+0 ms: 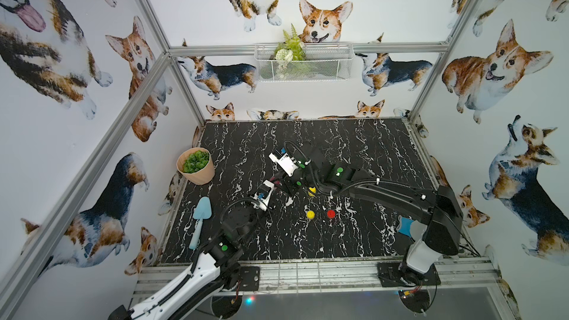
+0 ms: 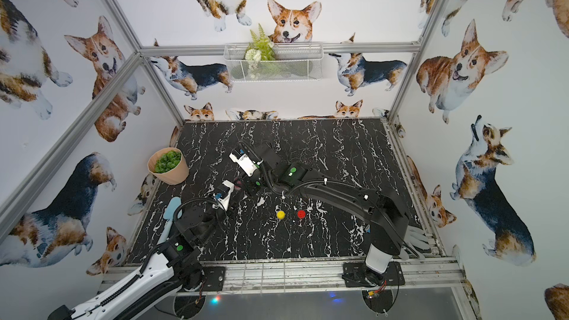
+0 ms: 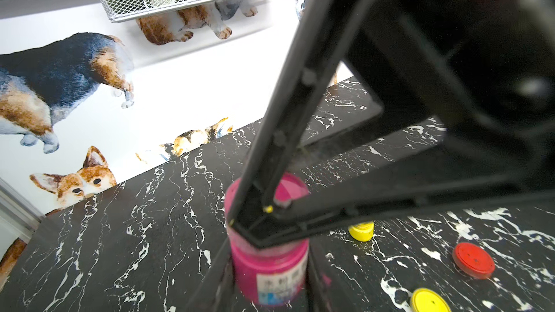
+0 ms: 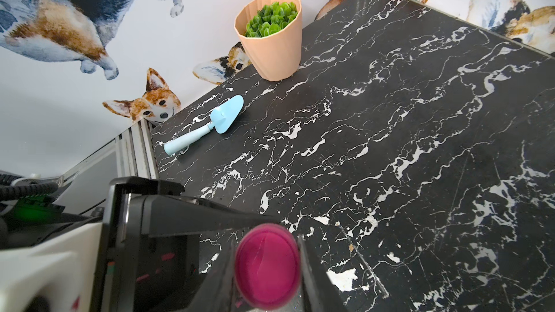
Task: Close the paint jar lid
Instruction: Screw the lid onto the paint jar.
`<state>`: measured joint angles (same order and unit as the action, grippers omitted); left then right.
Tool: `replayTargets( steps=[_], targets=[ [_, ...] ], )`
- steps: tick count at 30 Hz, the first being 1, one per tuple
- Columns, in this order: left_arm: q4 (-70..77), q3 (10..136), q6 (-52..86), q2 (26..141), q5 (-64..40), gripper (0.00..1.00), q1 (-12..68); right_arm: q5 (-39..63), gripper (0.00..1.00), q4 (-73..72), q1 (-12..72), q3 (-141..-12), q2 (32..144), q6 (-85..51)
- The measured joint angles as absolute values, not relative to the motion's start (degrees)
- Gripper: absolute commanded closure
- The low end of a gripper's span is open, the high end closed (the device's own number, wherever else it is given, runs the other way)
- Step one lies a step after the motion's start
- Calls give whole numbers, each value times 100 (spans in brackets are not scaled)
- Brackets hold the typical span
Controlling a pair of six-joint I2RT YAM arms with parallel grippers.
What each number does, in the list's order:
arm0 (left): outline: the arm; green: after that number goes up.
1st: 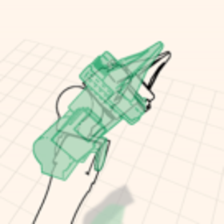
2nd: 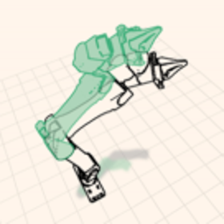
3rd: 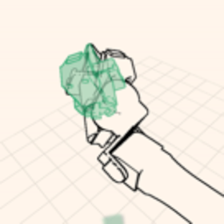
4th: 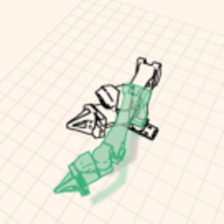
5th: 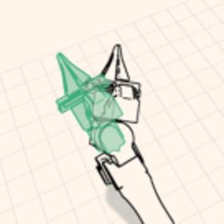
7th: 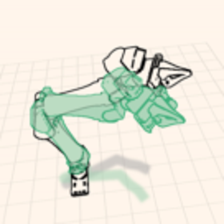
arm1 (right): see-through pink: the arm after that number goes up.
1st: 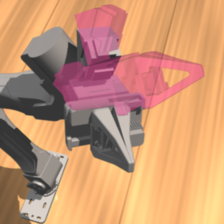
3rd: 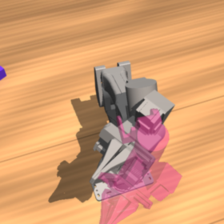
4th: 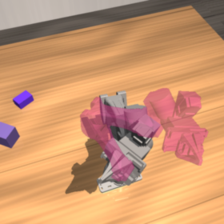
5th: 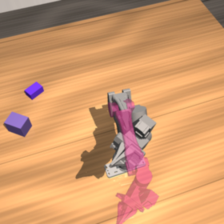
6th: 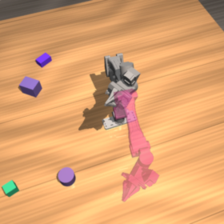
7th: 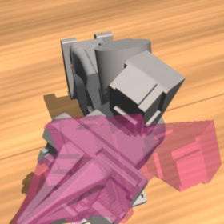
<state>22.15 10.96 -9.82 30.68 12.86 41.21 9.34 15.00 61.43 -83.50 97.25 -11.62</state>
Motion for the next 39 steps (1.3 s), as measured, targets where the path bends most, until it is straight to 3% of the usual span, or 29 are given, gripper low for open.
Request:
replayTargets(
  steps=[13, 36, 39],
  targets=[
    [2279, 1103, -838, 3105, 1752, 66, 4125, -84, 69, 849, 6464, -8108, 9754, -1879],
    [2836, 1122, -727, 3050, 1564, 65, 4128, -99, 38, 375, 6488, -7537, 9303, -1994],
    [2838, 1120, -727, 3015, 1562, 65, 4128, -34, 29, 375, 6488, -7452, 9168, -1905]
  ],
)
